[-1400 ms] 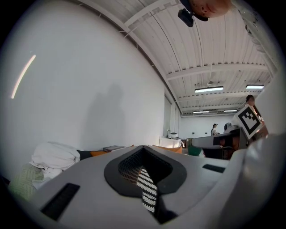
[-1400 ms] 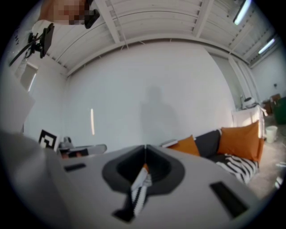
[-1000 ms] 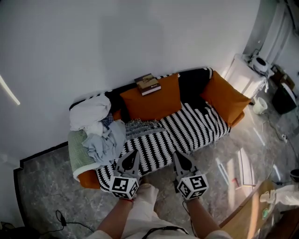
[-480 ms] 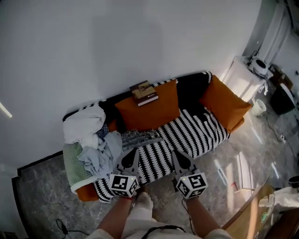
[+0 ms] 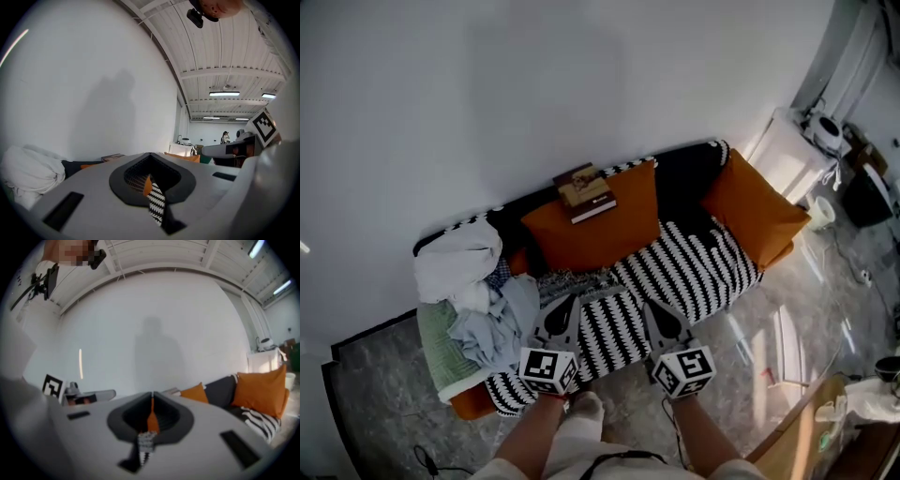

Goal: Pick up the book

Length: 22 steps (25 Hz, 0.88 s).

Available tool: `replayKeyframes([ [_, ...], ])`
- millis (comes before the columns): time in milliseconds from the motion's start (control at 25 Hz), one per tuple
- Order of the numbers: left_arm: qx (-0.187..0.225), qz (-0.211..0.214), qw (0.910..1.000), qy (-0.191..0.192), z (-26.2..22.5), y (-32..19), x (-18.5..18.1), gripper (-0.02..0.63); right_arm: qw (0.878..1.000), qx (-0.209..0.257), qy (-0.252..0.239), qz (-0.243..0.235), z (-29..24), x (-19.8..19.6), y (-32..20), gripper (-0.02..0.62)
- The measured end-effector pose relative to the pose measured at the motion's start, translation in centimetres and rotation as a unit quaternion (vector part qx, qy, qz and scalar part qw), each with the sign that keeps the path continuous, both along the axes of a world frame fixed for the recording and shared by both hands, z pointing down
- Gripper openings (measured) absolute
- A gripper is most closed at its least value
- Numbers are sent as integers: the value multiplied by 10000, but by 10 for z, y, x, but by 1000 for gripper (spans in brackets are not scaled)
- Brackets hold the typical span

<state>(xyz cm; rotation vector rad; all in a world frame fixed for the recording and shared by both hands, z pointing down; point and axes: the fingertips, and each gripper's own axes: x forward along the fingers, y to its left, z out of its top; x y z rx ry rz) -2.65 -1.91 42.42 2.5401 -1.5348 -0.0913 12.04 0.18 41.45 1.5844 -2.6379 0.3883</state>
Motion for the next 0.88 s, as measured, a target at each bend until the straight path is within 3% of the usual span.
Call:
replayKeyframes([
  [480,-47,105,9999,-79,9,-73,-14,21,9999,-74,111,-69,9,-26,-73,14],
  [880,-216,140,9997,-42,27,-94,-18,21,9992,-326,140,-180,27,-42,-96,14],
])
